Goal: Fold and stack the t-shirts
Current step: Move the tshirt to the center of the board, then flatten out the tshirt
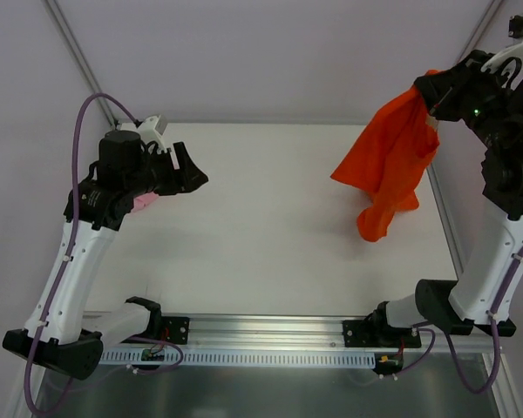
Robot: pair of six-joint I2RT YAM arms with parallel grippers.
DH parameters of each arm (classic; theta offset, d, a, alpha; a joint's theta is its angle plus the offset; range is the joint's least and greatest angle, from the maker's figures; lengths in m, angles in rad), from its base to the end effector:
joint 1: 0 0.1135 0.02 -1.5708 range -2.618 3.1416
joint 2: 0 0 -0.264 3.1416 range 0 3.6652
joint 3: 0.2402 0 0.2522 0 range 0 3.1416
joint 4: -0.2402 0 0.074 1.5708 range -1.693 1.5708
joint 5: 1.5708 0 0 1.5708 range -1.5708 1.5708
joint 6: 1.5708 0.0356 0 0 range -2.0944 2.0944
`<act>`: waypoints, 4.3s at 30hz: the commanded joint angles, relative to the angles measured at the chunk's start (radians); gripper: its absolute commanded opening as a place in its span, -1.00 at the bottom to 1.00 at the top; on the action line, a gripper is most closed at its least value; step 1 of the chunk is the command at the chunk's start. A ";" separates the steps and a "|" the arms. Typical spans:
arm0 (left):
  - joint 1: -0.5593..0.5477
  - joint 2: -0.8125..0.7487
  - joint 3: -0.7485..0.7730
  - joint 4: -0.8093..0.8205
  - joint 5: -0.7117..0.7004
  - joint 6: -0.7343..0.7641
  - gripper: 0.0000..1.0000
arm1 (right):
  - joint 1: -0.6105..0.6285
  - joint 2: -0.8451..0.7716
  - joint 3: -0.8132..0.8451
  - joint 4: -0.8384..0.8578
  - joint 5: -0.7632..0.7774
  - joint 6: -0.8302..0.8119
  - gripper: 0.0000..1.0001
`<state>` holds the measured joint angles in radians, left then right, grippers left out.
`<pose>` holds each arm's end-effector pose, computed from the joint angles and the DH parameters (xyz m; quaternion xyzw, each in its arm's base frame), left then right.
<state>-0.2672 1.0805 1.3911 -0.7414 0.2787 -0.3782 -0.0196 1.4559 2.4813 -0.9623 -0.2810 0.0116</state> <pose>0.1989 -0.0646 0.4332 0.0286 0.8366 -0.2804 0.4697 0.1737 0.0065 0.6231 -0.0915 0.6792 0.0930 0.7223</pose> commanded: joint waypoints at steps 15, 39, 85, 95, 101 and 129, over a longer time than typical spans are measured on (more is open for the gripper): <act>0.003 -0.120 0.036 -0.064 -0.091 0.007 0.42 | 0.672 0.087 -0.056 -0.015 0.275 0.028 -0.98; 0.005 -0.050 -0.089 -0.012 0.023 -0.028 0.44 | 0.734 0.164 -0.590 0.004 0.514 -0.036 0.99; -0.383 0.776 0.123 0.317 0.108 0.475 0.50 | 0.159 -0.276 -1.377 0.112 0.396 0.238 0.72; -0.423 0.867 0.114 0.335 0.045 0.532 0.31 | 0.159 -0.322 -1.409 0.093 0.402 0.223 0.73; -0.425 0.921 0.152 0.335 -0.032 0.544 -0.07 | 0.158 -0.354 -1.432 0.079 0.407 0.214 0.73; -0.422 0.829 0.398 0.082 -0.027 0.381 -1.00 | 0.171 -0.161 -1.862 0.451 0.181 0.212 0.11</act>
<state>-0.6926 1.9461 1.7588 -0.6418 0.2516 0.0261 0.1463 1.2617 0.6315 -0.5709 -0.0528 0.2230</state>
